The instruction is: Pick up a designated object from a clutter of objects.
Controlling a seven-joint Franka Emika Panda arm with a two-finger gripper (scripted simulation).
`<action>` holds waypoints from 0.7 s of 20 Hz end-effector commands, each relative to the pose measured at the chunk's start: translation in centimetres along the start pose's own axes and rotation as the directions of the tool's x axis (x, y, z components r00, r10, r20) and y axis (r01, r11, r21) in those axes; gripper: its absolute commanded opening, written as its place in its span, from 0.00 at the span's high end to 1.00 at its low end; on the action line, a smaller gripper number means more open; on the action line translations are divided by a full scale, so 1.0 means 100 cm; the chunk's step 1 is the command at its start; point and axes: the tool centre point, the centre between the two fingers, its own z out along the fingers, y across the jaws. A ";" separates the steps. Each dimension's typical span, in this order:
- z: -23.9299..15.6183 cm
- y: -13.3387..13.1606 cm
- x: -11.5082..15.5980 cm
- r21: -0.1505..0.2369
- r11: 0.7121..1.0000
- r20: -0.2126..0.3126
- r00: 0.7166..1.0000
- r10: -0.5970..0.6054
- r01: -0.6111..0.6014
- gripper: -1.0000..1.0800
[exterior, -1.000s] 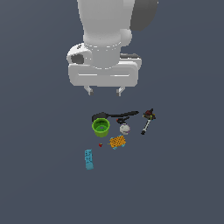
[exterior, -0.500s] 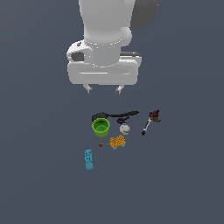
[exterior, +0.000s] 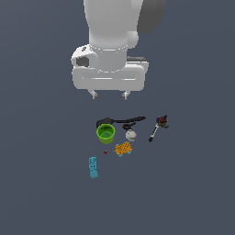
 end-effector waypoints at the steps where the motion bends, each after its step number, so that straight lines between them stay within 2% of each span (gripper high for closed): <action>1: 0.006 -0.001 -0.001 0.001 1.000 0.001 1.000 0.022 -0.022 0.04; 8: 0.033 -0.007 -0.005 0.003 0.992 0.003 0.992 0.127 -0.127 0.04; 14: 0.066 -0.014 -0.013 0.006 0.966 0.007 0.966 0.257 -0.257 0.04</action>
